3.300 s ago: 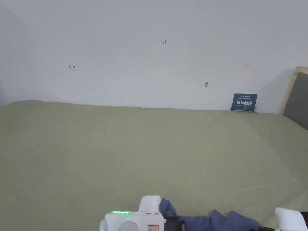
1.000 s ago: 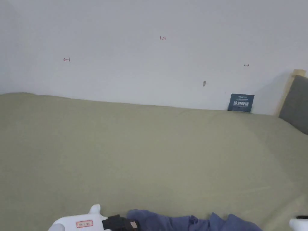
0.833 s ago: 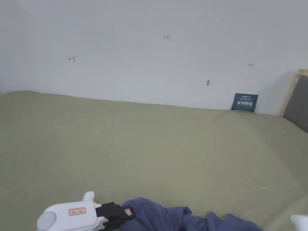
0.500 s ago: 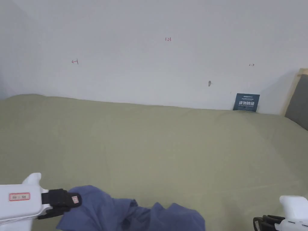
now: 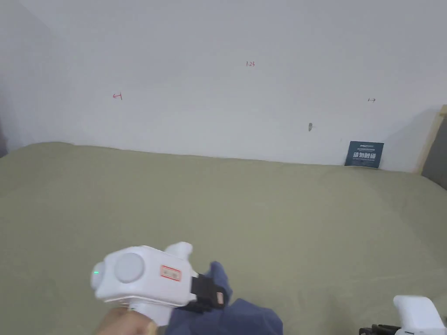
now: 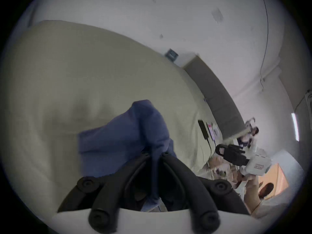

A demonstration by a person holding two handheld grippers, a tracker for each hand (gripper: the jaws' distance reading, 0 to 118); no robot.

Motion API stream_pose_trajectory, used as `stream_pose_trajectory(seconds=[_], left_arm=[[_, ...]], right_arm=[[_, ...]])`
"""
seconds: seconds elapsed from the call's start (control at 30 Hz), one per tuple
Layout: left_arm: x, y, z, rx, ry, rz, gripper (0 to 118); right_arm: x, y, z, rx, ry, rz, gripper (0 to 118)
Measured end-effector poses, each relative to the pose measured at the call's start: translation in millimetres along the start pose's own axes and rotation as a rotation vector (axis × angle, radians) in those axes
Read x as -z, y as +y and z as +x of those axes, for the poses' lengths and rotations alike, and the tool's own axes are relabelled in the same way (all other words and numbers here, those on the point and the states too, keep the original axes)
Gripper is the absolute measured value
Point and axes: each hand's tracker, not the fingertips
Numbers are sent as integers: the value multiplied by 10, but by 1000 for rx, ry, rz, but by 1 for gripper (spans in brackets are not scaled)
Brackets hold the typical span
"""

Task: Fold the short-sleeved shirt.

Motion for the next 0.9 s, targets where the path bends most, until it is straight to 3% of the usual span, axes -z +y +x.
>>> stream_pose_trajectory(seconds=[0.07,0.1,0.17,0.2,0.23,0.33,0.4,0.47,0.5,0.53,0.57,0.63,0.73,0.9], left_arm=[[349,-2,134,13,-31,-56,12],[468,-7,162,11,-53,-79,21],[640,-61,157,-28,-143,-108,85],[696,-85,148,-47,-170,-116,107],[722,-117,130,-63,-181,-117,113],[647,-181,58,-114,-115,-3,106],[509,-237,0,-181,-118,107,95],[395,-346,-52,-182,-124,179,70],[364,-408,-65,-163,-116,193,52],[343,-462,-84,-139,-93,196,25],[355,-521,-97,-120,-54,186,17],[447,-615,-123,-118,-6,170,18],[740,-757,-134,-204,-97,129,18],[1236,-945,40,-200,-28,162,15]], right_arm=[[-40,-24,60,11,-8,8,0],[-58,-34,89,20,-10,10,0],[-84,-47,153,37,-20,14,0],[-92,-49,179,40,-24,14,0],[-102,-54,210,43,-30,13,0],[-124,-62,267,48,-49,16,0],[-129,-61,277,53,-49,18,0],[-136,-61,269,61,-38,27,0],[-137,-55,255,65,-30,31,0],[-136,-51,239,67,-21,33,0],[-128,-46,218,66,-12,33,0],[-94,-29,159,54,-5,32,0],[-22,-3,81,49,12,35,0],[137,6,-33,53,39,19,0]])
